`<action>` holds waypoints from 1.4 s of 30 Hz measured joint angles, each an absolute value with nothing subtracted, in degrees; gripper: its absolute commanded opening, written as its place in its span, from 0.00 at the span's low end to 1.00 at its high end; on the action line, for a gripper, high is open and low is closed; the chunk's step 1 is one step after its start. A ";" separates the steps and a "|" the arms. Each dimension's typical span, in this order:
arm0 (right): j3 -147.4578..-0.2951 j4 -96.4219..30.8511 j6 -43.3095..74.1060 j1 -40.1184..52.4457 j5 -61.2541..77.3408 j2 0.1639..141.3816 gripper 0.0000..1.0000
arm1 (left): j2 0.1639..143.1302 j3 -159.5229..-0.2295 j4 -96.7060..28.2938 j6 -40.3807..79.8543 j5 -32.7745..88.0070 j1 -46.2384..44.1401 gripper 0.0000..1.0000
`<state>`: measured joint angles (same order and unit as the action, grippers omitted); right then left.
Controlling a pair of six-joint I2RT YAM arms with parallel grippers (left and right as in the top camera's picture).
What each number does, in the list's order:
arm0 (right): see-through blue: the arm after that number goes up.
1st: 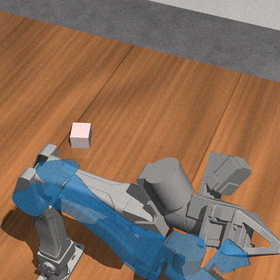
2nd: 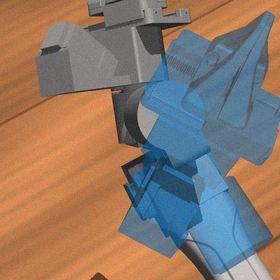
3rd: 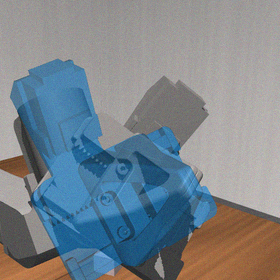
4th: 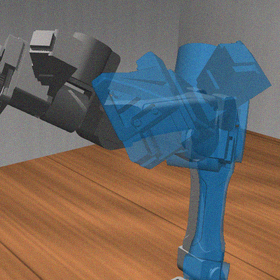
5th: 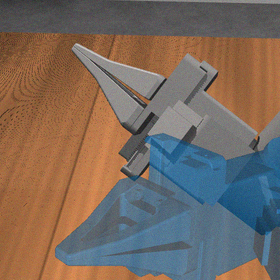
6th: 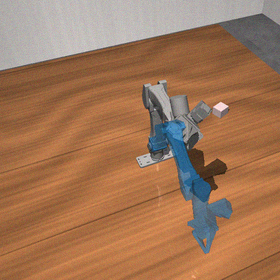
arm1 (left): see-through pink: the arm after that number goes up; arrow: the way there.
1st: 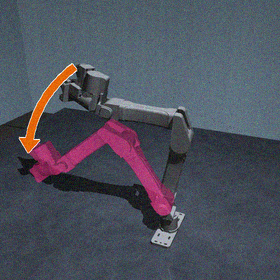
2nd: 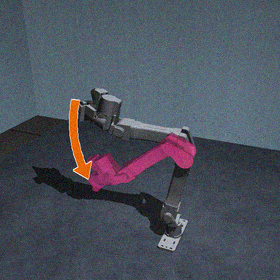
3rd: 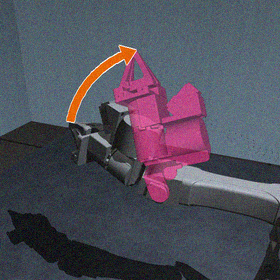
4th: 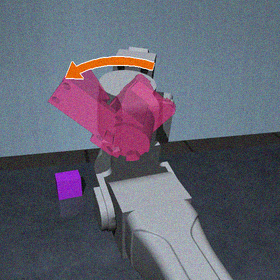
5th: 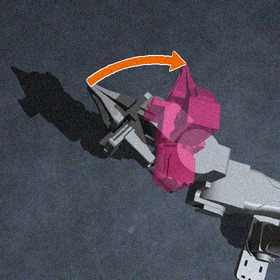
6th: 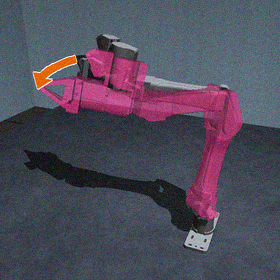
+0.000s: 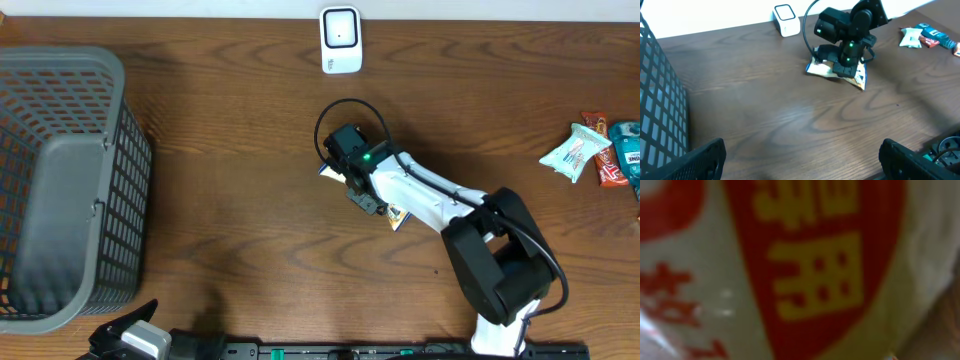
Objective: Scan the item barcode
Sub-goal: 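Lift the yellow snack bag off the table with the right gripper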
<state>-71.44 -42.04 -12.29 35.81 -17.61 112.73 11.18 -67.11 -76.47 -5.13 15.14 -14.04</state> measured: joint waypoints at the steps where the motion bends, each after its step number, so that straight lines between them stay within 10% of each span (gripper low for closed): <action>1: -71.50 -42.17 -12.19 35.73 -16.84 112.66 0.01 | 11.18 -67.11 -76.49 -5.13 15.14 -14.04 0.98; 23: -79.66 -92.40 -59.53 26.11 74.08 111.26 0.01 | 11.18 -67.11 -76.47 -5.13 15.14 -14.04 0.98; 42: -79.66 -97.51 -82.19 34.26 78.52 111.26 0.01 | 11.18 -67.11 -76.49 -5.13 15.14 -14.04 0.98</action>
